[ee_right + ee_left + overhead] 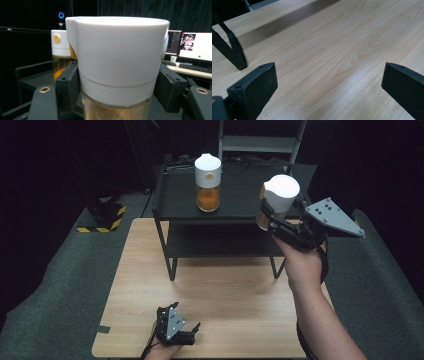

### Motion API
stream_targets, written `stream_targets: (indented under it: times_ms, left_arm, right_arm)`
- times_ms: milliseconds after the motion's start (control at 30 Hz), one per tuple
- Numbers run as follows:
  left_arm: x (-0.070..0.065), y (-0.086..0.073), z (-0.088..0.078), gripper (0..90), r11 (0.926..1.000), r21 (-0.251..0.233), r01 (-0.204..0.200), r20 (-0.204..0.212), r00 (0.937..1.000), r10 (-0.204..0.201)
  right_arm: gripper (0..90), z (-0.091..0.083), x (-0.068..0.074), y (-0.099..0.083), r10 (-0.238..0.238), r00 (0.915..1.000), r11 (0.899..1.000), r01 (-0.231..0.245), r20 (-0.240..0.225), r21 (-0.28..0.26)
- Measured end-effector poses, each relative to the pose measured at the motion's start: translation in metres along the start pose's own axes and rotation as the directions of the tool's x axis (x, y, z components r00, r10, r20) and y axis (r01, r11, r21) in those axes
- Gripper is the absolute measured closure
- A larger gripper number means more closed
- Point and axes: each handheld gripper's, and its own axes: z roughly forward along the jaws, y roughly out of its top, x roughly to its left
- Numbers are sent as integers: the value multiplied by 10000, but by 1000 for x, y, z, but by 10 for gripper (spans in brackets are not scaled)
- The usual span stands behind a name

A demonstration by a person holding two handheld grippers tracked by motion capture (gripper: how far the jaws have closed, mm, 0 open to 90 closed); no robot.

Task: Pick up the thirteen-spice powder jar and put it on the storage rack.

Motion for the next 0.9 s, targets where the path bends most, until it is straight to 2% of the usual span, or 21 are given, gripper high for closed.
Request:
stream_targets:
  times_ms: [333, 700, 900]
  left_arm:
    - [1, 0, 0, 6, 10000, -11, -7, 45, 10000, 7]
    - [1, 0, 0, 7, 10000, -16, -51, 85, 10000, 51]
    - [1, -1, 0, 6, 10000, -43, -49, 92, 9999, 49]
  right_arm:
    - [302, 24, -2, 3, -189, 9996, 9998, 186, 230, 114]
    - [302, 55, -6, 1, 153, 9995, 9994, -161, 273, 295]
    - [302, 65, -6, 0, 164, 9993, 9992, -175, 325, 361]
